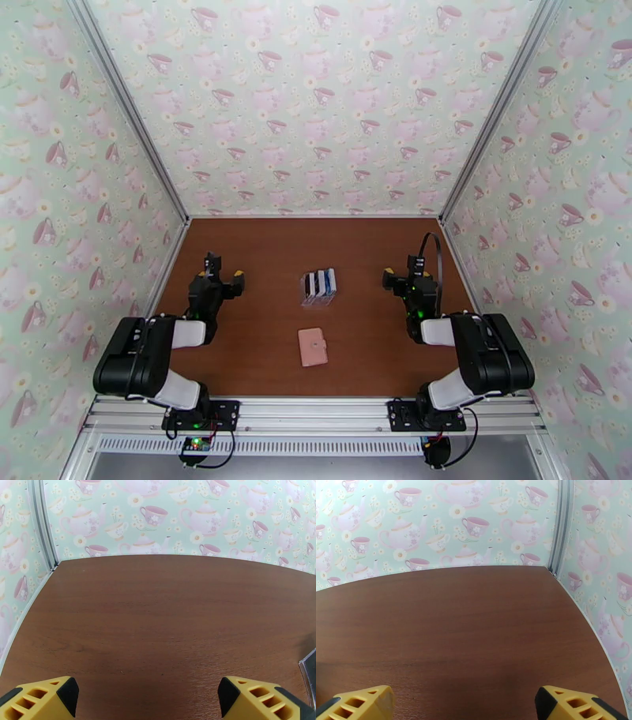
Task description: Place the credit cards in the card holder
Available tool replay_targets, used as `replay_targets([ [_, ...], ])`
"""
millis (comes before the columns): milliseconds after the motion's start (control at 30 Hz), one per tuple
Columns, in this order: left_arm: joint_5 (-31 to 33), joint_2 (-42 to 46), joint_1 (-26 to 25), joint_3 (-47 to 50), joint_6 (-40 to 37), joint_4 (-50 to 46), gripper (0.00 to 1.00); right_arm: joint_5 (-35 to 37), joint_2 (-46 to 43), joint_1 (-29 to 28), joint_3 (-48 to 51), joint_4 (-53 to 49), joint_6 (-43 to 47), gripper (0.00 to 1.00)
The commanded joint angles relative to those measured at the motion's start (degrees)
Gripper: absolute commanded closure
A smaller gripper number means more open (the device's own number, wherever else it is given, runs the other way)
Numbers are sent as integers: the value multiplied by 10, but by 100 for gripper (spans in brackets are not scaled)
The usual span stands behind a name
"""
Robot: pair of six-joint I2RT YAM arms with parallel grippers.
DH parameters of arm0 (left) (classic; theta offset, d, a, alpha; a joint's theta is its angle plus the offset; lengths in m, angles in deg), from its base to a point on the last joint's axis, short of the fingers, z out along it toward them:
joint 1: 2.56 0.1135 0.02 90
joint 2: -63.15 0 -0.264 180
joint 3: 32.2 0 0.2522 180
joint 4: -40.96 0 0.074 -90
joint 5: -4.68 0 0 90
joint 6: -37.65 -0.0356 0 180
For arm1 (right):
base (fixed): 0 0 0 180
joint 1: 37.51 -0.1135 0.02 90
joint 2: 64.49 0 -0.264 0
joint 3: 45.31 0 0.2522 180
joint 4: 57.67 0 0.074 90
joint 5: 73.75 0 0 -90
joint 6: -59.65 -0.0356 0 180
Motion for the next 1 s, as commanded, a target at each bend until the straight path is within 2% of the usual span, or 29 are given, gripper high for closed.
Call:
replay_targets([
  [0, 10, -4, -2, -11, -4, -3, 0, 9, 2, 0, -6, 12, -7, 0],
  [967, 18, -3, 0, -11, 1, -4, 0, 9, 2, 0, -6, 12, -7, 0],
])
